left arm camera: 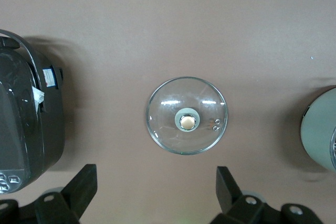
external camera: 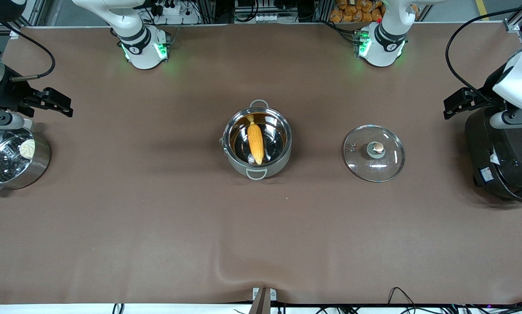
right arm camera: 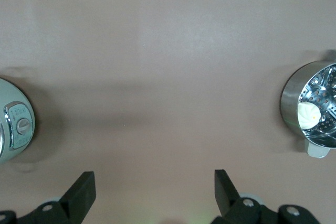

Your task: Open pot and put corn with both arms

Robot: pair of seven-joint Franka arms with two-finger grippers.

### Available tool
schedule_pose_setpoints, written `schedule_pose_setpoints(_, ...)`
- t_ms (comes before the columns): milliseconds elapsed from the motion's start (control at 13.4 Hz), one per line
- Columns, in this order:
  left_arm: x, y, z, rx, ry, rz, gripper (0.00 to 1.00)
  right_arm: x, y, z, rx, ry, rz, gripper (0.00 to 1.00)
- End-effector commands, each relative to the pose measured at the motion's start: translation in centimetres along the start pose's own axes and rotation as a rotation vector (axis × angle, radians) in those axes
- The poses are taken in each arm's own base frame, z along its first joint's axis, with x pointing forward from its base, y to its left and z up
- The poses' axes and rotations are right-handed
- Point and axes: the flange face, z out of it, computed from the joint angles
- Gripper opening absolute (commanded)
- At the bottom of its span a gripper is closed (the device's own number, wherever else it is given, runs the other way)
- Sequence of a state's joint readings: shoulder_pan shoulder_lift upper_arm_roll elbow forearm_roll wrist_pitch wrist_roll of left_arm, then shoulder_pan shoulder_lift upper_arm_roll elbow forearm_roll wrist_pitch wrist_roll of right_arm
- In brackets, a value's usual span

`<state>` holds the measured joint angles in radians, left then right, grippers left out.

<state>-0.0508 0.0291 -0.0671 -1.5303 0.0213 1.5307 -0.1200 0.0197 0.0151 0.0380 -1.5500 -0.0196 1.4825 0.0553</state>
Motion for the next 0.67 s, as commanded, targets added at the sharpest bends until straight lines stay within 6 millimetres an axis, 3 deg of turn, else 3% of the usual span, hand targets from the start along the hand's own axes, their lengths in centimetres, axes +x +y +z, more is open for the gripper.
schedule_pose_setpoints(0, 0.45, -0.08, -0.32, -0.01, -0.012, 0.019, 1.0, -0.2, -0.27, -0.07, 0.013, 0.001, 0.014, 1.0)
schedule_pose_setpoints(596, 0.49, 0.06, -0.18, -0.007, -0.027, 0.012, 1.0, -0.28, -0.26, -0.12, 0.013, -0.001, 0.014, 1.0)
